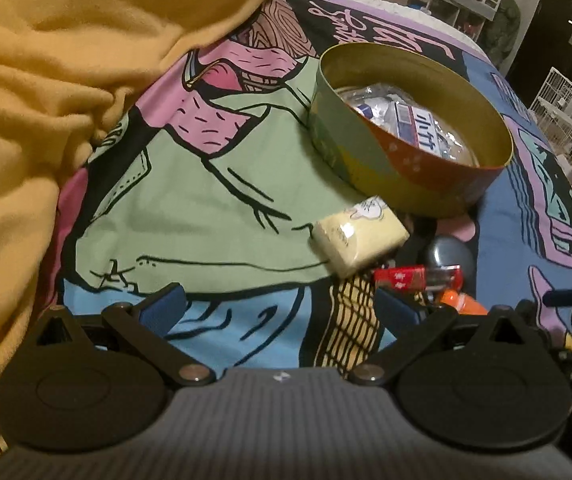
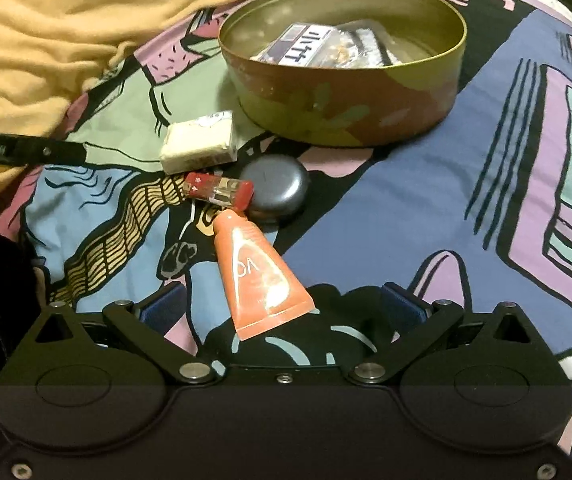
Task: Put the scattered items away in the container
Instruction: 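Move the left gripper back toward the yellow soap bar, then close the right gripper on the orange VC tube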
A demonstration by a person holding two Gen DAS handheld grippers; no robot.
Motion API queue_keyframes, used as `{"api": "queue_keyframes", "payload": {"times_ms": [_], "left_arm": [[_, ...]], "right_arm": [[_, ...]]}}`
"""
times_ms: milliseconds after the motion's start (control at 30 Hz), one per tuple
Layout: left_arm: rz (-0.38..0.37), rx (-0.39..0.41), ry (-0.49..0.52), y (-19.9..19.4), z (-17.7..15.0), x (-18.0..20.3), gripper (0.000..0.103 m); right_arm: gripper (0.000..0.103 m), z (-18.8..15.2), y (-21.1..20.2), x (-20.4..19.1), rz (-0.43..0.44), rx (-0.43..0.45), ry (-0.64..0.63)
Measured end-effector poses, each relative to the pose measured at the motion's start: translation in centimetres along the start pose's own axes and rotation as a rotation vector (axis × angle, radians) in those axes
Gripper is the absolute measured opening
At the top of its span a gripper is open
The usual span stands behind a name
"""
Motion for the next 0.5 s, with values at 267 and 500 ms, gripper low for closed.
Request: {"api": "queue_keyframes", "payload": {"times_ms": [267,500], "left_arm": [[0.006,0.031,0.115,0.5,-2.0,0.8,0.103],[-0.028,0.034,0.037,0.7,-2.3,-0.1,0.103]], "right_arm": [[0.093,0.4,1.5,-0.4,-0.006,-0.065,-0.064],[0.085,0.6,4.4,-0.8,-0.002,-0.136,-0.089]]}}
Point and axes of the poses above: each gripper's, at about its wrist camera, not at the fingertips, and y roughly the way its jaws point, x to its right, z to its top, the point moved 8 cm from there along y, roughly the way its jaws point, and after that the axes turned 3 degrees about z, right-handed, at the moved point
